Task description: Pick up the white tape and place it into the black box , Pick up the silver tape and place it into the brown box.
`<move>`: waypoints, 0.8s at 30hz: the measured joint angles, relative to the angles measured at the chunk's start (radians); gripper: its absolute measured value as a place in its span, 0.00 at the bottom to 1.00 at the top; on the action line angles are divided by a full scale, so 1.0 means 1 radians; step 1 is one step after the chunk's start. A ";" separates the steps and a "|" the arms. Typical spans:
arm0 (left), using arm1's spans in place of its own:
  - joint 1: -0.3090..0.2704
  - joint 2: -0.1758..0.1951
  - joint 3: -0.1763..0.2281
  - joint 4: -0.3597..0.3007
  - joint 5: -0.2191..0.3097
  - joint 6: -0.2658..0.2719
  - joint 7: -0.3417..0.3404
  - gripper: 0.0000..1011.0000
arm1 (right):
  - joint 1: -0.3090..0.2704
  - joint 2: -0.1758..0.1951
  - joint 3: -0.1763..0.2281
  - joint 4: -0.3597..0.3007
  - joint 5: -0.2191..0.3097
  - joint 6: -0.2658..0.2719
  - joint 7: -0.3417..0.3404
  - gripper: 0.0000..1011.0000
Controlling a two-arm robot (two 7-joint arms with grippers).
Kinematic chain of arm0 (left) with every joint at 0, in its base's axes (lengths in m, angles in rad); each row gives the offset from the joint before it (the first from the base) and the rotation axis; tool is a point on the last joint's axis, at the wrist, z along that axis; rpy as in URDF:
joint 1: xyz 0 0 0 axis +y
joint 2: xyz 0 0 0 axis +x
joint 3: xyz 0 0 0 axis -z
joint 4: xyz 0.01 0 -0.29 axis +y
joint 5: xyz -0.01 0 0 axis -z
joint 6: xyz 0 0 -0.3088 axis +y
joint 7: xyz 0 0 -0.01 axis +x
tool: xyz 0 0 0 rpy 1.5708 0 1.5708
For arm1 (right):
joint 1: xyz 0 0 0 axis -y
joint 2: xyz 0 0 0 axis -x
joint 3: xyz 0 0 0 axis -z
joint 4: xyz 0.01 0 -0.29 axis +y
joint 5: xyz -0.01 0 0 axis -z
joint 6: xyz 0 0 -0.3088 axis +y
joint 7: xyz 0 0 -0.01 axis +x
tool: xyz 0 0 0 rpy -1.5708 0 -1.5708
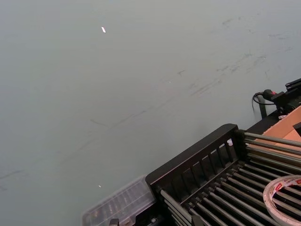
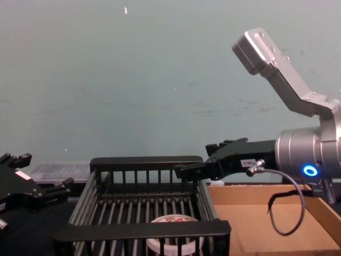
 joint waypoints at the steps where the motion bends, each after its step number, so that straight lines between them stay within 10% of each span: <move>1: 0.000 0.000 0.000 0.000 0.000 0.000 0.000 0.99 | -0.003 0.000 0.002 -0.005 0.000 0.004 -0.005 0.99; 12: 0.000 0.000 0.000 0.000 0.000 0.000 0.000 0.99 | -0.053 0.035 0.043 -0.111 0.012 0.067 -0.026 0.99; 24: 0.000 0.000 0.000 0.000 0.000 0.000 0.000 0.99 | -0.178 0.168 0.105 -0.313 0.071 0.126 -0.002 0.99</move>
